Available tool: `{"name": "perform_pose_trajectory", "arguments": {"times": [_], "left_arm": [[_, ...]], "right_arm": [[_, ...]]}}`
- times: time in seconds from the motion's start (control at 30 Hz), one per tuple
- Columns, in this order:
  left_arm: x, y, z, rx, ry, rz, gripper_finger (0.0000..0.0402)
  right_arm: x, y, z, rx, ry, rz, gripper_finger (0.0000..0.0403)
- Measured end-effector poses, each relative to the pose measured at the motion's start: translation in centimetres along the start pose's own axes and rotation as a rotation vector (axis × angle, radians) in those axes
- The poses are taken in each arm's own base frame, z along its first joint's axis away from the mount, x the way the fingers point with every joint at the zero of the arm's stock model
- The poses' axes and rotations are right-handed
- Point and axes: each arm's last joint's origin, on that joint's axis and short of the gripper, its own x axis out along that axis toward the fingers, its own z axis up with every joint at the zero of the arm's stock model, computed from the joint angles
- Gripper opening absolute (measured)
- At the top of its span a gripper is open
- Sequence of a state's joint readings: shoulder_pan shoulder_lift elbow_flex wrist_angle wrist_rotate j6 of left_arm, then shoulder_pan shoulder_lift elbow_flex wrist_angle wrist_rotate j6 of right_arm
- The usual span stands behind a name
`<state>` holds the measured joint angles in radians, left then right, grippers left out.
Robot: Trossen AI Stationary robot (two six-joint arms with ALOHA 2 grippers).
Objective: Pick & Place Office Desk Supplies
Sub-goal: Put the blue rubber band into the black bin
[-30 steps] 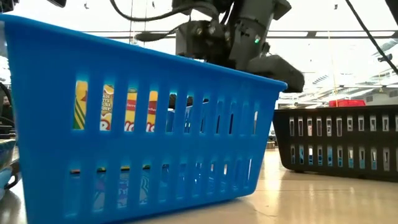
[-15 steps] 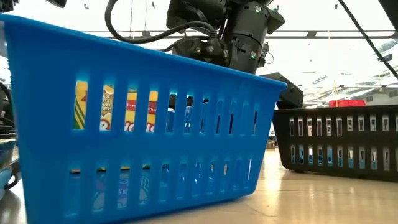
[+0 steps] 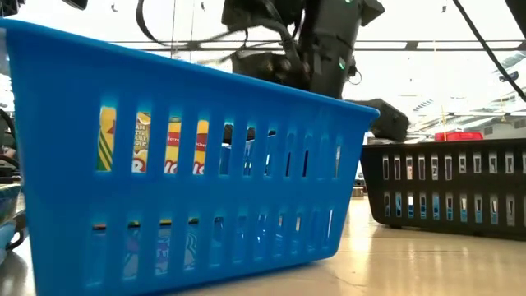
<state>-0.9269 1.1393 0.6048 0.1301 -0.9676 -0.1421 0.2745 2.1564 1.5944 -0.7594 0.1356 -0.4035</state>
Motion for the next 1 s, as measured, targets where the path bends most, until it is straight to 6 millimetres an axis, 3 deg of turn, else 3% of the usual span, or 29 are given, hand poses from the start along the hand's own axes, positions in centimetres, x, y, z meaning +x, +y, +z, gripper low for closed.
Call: {"name": "perform_pose_trajectory", "arguments": {"times": [0.27,0.43,0.77,1.0], "left_arm": [[0.0,0.0,0.0,0.0,0.001,-0.003,0.0201],[0.0,0.0,0.0,0.0,0.001,-0.003,0.0201],[0.0,0.0,0.0,-0.003,0.001,-0.004,0.0201],[0.0,0.0,-0.1,-0.014,0.008,-0.007,0.0201]], "right_arm": [[-2.5,-1.1,1.2,0.004,0.016,-0.089,0.0002],[-2.6,-1.1,1.3,0.02,-0.043,0.044,0.0024],[-0.3,-2.7,0.2,0.078,-0.007,0.104,0.0153],[1.3,-2.7,0.0,0.071,0.016,0.158,0.0173]]}}
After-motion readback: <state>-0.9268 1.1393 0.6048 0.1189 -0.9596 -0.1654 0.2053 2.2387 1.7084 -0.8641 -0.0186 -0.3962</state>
